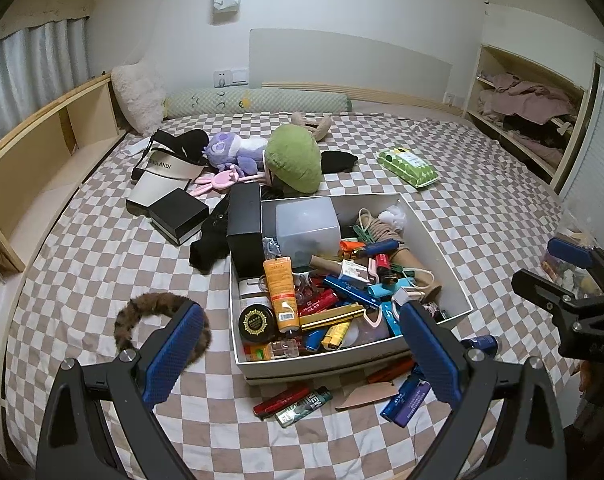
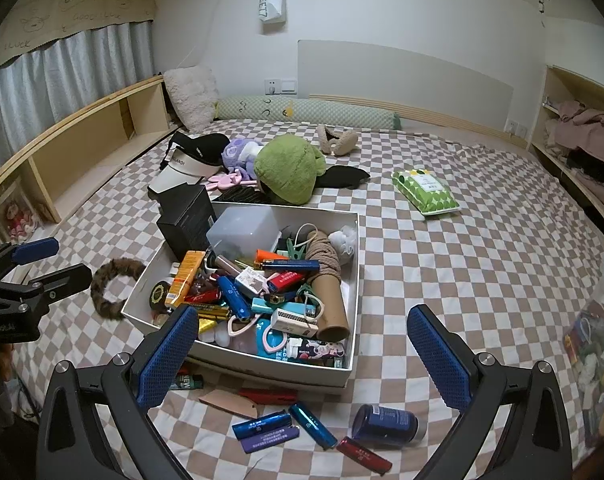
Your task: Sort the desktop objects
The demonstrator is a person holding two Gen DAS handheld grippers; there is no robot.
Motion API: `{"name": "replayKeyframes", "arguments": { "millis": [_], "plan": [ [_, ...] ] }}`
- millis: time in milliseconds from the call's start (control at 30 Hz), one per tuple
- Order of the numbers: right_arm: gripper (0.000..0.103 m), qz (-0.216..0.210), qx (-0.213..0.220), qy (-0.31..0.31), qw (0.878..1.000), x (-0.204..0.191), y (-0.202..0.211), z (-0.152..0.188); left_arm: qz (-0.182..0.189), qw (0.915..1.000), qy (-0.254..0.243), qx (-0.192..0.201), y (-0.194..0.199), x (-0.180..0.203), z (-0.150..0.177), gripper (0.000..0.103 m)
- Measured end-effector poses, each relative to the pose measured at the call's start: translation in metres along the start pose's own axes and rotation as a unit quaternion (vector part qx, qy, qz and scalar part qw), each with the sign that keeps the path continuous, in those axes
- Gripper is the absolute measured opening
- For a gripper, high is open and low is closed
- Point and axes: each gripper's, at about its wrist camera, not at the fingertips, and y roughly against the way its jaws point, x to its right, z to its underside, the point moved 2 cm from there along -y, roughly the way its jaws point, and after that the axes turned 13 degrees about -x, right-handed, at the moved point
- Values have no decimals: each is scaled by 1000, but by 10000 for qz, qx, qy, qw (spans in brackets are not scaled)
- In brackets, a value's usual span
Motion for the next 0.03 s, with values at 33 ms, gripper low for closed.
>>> {"name": "replayKeyframes", "arguments": {
  "millis": [33],
  "plan": [
    [103, 0, -2, 4, 10000, 0, 0, 0, 3, 10000, 0, 2, 0, 0, 0, 99]
  ]
}}
